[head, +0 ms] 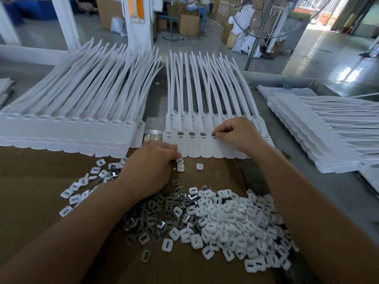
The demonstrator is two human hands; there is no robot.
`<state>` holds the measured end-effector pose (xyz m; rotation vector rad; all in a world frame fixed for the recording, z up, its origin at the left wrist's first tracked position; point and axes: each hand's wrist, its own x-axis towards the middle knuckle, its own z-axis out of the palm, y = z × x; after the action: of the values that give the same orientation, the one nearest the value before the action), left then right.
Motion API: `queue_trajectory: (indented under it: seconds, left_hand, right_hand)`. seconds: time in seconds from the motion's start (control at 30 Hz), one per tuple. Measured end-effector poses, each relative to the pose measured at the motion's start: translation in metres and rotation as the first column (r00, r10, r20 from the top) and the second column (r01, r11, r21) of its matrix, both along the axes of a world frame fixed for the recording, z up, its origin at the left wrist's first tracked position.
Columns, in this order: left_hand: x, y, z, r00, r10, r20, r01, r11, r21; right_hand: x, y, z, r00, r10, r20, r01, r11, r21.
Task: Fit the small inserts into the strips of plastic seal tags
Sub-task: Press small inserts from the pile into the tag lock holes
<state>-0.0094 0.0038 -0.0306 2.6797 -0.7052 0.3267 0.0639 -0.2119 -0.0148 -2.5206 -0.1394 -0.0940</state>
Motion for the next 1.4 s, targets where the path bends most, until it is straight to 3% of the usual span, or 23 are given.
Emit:
queue_trajectory:
  seconds: [0.27,0.57,0.73,1.1,1.4]
  left_hand:
    - [0.001,-0.002,0.001,1.0,0.011,0.007,-0.011,1.0,-0.012]
    - [0.003,-0.003,0.003,1.0,0.007,0.003,-0.006,1.0,-0.029]
    - [0.001,0.0,-0.001,1.0,0.028,-0.002,-0.028,0.999,-0.03]
    - [0.002,-0.002,0.001,1.0,0.021,0.017,-0.021,1.0,-0.017]
    - [0.0,-0.002,0.002,1.0,0.018,0.022,-0.018,1.0,-0.014]
  right_hand:
    - [-0.001,0.007,0.007,0.991,0.13,0.01,-0.122,0.953,-0.276]
    - [0.009,0.009,0.012,0.991,0.103,-0.086,-0.123,0.954,-0.273]
    - [0.007,0.008,0.004,0.997,0.065,0.033,-0.056,0.97,-0.236]
    - [0.008,0.005,0.003,0.991,0.135,0.004,-0.129,0.957,-0.259]
    - [0.002,0.001,0.001,0.997,0.02,0.077,-0.02,1.0,-0.001]
